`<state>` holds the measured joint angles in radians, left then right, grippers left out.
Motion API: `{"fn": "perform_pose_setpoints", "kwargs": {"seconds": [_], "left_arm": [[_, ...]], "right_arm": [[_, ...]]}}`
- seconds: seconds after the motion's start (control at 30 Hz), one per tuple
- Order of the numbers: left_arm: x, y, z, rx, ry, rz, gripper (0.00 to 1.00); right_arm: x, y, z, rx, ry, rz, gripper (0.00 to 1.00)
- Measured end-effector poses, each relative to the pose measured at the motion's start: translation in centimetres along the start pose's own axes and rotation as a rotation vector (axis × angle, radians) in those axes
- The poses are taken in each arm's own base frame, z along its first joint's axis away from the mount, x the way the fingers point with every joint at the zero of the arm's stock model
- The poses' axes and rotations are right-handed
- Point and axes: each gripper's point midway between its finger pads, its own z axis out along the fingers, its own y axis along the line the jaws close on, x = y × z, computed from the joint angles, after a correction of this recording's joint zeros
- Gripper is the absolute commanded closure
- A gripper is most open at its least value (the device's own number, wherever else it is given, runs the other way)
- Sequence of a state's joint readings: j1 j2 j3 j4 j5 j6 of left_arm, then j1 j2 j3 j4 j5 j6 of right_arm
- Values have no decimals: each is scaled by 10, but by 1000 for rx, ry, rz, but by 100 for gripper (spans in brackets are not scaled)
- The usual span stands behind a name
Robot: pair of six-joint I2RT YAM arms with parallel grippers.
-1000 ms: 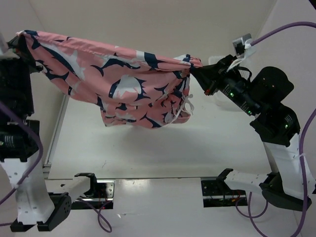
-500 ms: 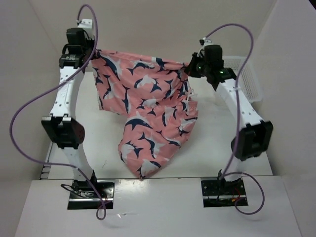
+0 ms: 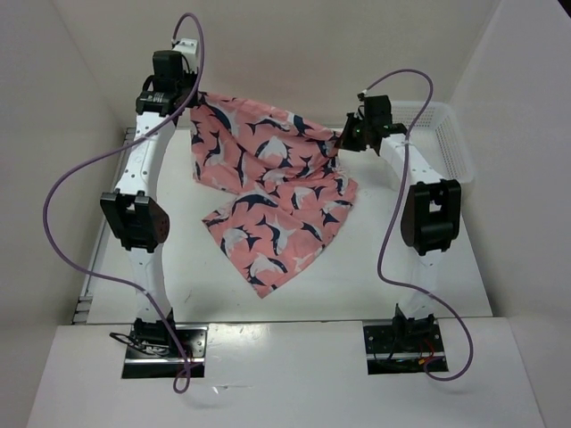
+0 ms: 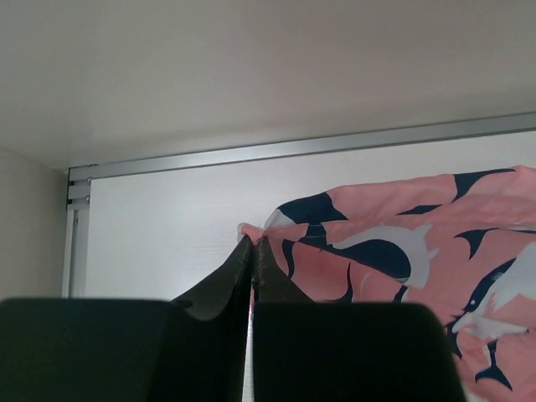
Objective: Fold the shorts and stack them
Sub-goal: Fold the shorts
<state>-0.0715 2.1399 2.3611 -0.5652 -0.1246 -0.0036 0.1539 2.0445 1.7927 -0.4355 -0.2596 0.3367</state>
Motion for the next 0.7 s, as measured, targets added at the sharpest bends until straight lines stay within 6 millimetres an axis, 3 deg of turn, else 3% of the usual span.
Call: {"fn": "perform_pose_setpoints", "kwargs": {"seconds": [0.13,0.2,0.33,0.43,0.53,0.6,0.7], "left_arm": [[-3,-10,-24,38,9,6,100],[12,-20,-50,65,47,17,100],[60,-58,-124,164,146,69,100],[116,-92,-182,272,247,134,100],[176,-114,-225,372,388,204,100],[200,-118,-239,410,471,224,100],[215,-123,-251,449,534,236,100]], "right_arm": [[-8,-12,-4,26,-37,7,100],[1,-18,-9,48,-28,11,98],[31,-34,-26,89,-5,38,94],[62,-55,-42,126,26,97,92],[80,-79,-50,169,43,167,91],[86,-90,-54,191,45,204,88],[90,-99,-64,222,31,236,83]]}}
